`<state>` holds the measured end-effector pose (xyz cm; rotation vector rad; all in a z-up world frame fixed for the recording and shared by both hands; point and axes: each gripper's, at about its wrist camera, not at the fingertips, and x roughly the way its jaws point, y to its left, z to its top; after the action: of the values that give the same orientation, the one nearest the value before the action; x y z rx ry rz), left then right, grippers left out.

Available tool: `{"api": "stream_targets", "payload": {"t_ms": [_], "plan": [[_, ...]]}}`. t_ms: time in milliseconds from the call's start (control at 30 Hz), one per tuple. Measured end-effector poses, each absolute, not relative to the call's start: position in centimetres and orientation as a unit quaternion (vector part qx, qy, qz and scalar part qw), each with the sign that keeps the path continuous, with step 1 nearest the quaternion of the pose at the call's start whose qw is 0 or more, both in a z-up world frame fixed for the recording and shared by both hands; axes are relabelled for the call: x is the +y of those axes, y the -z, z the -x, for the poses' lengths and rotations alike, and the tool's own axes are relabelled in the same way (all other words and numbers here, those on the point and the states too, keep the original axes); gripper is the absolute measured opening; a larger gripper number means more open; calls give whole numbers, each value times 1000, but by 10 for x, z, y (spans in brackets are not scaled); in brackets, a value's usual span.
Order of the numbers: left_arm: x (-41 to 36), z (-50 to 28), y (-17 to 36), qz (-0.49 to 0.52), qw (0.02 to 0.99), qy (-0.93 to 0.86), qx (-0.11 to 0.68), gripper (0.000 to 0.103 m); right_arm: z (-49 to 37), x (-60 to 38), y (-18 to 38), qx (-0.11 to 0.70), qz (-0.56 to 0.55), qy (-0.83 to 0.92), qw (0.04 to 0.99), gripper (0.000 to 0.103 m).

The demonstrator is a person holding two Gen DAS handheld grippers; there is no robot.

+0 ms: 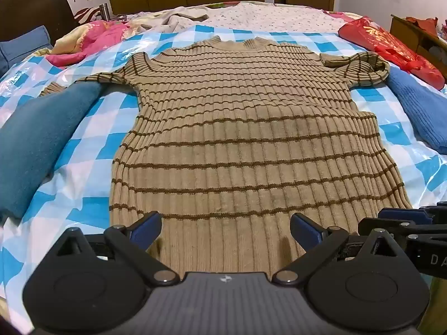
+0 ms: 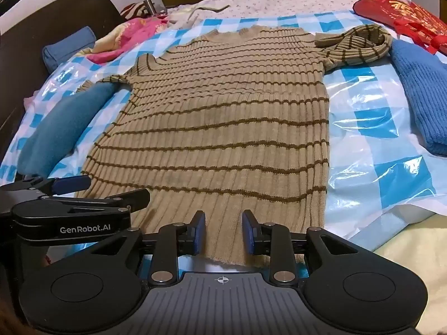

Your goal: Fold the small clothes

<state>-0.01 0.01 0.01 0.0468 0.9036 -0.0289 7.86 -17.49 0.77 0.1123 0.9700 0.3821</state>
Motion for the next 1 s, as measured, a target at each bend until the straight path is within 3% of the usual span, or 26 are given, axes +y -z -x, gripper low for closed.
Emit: {"api": "stream_targets", "payload": {"t_ms": [1000], "plan": [[2, 3, 1, -16, 900, 13, 435, 103, -75, -172, -9, 460, -46, -177, 869, 36]]}}
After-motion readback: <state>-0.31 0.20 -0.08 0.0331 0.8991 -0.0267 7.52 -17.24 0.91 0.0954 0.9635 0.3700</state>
